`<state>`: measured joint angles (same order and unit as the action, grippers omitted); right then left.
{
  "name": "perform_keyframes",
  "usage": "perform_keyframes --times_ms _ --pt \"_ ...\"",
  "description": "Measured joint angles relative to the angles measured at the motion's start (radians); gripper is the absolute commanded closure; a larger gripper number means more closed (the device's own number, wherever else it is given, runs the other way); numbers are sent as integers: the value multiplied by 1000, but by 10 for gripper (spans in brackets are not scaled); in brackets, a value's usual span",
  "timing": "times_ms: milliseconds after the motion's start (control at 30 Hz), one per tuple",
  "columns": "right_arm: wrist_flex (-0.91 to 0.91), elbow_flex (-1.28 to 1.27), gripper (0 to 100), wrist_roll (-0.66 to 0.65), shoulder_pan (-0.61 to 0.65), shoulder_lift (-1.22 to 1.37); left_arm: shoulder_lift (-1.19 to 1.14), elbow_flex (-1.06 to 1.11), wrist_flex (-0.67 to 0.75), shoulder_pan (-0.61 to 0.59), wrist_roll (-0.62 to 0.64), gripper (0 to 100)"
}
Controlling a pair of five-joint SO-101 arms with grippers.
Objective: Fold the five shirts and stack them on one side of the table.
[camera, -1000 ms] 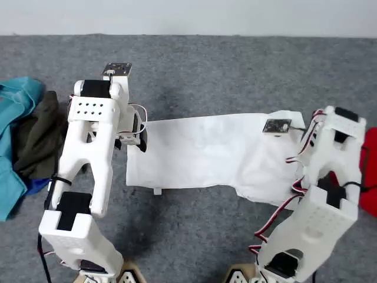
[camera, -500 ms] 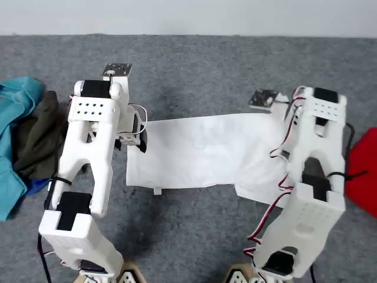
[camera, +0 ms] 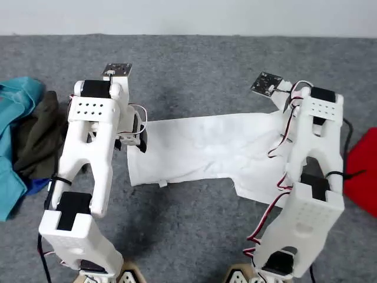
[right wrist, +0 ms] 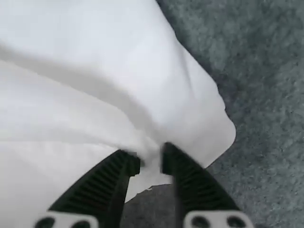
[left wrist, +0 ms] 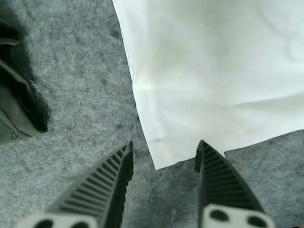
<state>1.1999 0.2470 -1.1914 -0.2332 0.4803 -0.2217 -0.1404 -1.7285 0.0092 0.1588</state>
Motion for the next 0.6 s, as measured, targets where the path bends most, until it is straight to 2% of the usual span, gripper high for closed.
perform_keyframes --times_ms 267,400,467,600 --pt "74 75 742 51 0 2 0 0 0 3 0 797" --pt "180 167 742 78 0 0 0 0 0 3 0 797" --pt "285 190 742 37 6 -6 0 0 0 3 0 797" --pt "534 186 743 -161 18 -66 0 0 0 3 0 797"
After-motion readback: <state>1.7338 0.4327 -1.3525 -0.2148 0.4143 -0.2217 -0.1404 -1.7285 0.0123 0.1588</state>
